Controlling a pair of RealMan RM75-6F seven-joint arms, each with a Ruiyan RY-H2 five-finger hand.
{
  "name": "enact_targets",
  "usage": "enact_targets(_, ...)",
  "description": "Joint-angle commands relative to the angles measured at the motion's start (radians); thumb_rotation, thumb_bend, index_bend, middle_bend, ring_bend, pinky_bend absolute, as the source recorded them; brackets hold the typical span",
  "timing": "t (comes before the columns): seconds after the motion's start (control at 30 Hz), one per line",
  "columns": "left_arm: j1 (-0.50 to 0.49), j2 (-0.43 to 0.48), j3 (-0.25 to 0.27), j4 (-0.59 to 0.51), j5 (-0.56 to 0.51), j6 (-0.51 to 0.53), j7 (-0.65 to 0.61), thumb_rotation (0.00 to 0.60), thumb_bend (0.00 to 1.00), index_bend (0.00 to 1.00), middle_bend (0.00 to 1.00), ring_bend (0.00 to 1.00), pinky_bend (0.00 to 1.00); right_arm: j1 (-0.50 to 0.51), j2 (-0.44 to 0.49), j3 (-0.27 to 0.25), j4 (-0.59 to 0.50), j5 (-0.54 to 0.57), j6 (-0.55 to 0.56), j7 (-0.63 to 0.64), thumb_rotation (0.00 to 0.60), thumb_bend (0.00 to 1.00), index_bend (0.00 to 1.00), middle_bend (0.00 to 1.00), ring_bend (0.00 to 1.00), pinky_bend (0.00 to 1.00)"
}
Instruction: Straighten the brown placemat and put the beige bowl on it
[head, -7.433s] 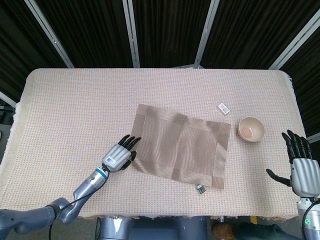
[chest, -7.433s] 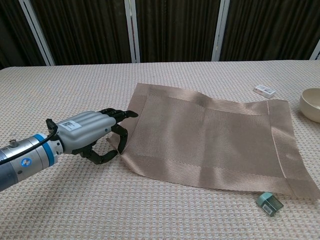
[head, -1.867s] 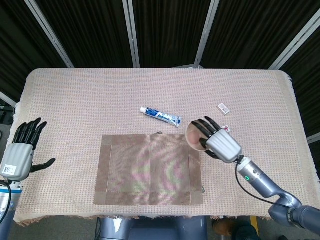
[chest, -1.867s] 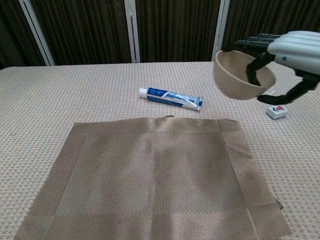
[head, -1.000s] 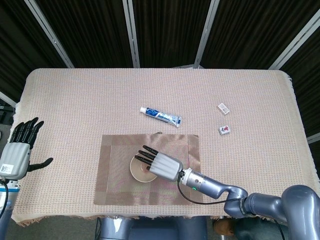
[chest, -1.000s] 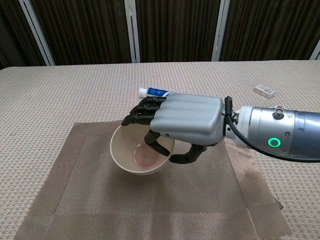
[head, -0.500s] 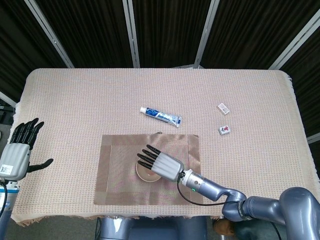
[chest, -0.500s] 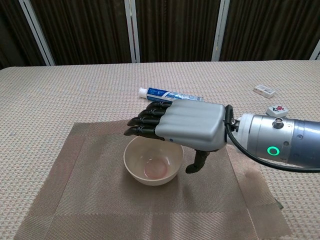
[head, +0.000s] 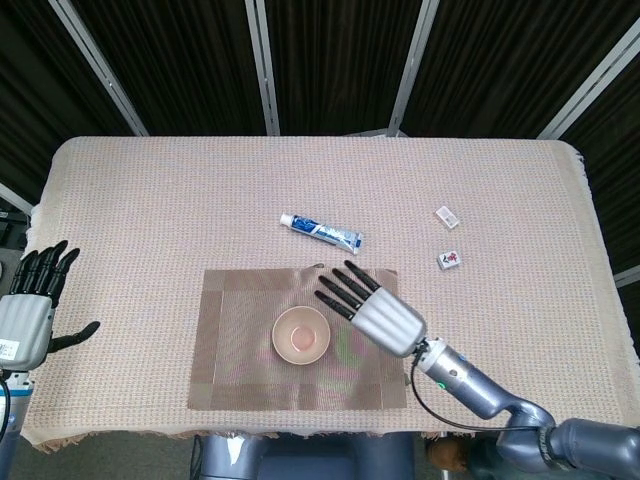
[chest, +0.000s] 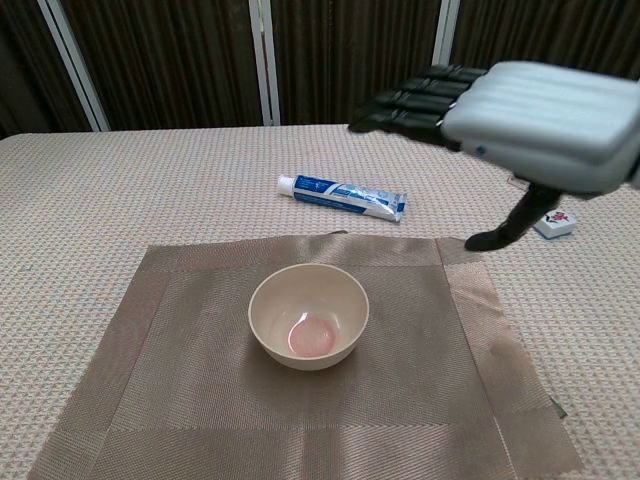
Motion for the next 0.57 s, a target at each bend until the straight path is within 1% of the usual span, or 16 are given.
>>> enact_targets(0.03,0.017,-0.008,0.017,0.002,0.022,0.019,-0.007,0.600,0.00,0.00,0.00,0.00,0.00,-0.132,0.104,-0.013,-0.065,0.037,0.166,0.057,0.600,0.00,0.00,0.00,0.00,0.00)
enact_targets(0.13,0.037,-0.011,0.035,0.011,0.051,0.045,-0.003,0.600,0.00,0.00,0.00,0.00,0.00,-0.215,0.142,-0.019,-0.043,0.085,0.262,0.137,0.600,0.00,0.00,0.00,0.00,0.00)
enact_targets(0.17,0.045,-0.014,0.041,0.019,0.062,0.058,0.000,0.600,0.00,0.00,0.00,0.00,0.00,-0.249,0.152,-0.024,-0.021,0.098,0.299,0.172,0.600,0.00,0.00,0.00,0.00,0.00)
enact_targets(0.23,0.054,-0.018,0.048,0.032,0.079,0.074,0.001,0.600,0.00,0.00,0.00,0.00,0.00,-0.303,0.155,-0.034,0.023,0.118,0.355,0.233,0.600,0.00,0.00,0.00,0.00,0.00)
enact_targets(0.33,0.064,-0.022,0.049,0.046,0.093,0.094,-0.004,0.600,0.00,0.00,0.00,0.00,0.00,-0.366,0.141,-0.050,0.088,0.139,0.408,0.320,0.600,0.00,0.00,0.00,0.00,0.00)
enact_targets(0.43,0.073,-0.021,0.048,0.052,0.104,0.114,-0.009,0.600,0.00,0.00,0.00,0.00,0.00,-0.413,0.123,-0.059,0.166,0.161,0.441,0.342,0.600,0.00,0.00,0.00,0.00,0.00)
enact_targets(0.57,0.085,-0.016,0.047,0.060,0.109,0.136,-0.016,0.600,0.00,0.00,0.00,0.00,0.00,-0.458,0.102,-0.068,0.227,0.186,0.461,0.343,0.600,0.00,0.00,0.00,0.00,0.00)
